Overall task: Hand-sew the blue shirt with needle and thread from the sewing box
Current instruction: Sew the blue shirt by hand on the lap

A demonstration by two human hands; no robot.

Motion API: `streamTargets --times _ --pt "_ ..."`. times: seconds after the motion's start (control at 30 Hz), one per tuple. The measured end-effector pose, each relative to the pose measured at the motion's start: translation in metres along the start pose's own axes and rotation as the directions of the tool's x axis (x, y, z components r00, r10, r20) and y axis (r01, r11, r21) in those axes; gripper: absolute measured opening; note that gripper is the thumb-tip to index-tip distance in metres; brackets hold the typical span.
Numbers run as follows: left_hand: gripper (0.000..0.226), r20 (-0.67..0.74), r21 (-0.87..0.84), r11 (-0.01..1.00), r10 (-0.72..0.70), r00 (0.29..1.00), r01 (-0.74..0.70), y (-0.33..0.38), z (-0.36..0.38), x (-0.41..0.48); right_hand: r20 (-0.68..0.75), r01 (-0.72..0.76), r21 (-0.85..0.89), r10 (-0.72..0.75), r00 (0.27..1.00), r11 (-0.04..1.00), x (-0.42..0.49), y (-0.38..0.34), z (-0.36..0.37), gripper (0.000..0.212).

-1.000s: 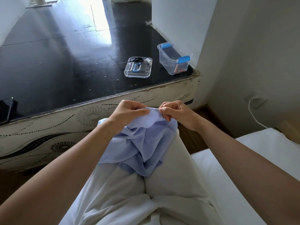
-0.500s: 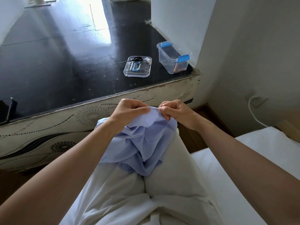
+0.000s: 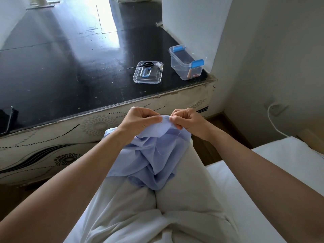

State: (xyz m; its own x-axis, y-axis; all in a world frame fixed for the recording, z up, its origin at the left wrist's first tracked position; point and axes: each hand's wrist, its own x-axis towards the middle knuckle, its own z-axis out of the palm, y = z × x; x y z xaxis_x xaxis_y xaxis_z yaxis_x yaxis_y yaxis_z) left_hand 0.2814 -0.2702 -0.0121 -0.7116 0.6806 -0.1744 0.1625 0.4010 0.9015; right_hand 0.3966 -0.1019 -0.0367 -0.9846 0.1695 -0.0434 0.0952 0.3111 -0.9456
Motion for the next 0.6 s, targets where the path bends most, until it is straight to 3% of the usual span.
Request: streamTargets --times 0.27,0.6 --pt "0.013 0.072 -0.011 1.000 -0.028 0.997 0.029 0.002 -0.001 -0.002 0.065 0.022 0.098 -0.028 0.998 0.995 -0.001 0.009 -0.004 0.042" --pt "0.011 0.239 -0.203 0.977 -0.009 0.971 0.059 -0.003 -0.004 -0.002 0.156 -0.032 0.328 -0.021 0.987 0.944 0.001 0.020 -0.006 0.043"
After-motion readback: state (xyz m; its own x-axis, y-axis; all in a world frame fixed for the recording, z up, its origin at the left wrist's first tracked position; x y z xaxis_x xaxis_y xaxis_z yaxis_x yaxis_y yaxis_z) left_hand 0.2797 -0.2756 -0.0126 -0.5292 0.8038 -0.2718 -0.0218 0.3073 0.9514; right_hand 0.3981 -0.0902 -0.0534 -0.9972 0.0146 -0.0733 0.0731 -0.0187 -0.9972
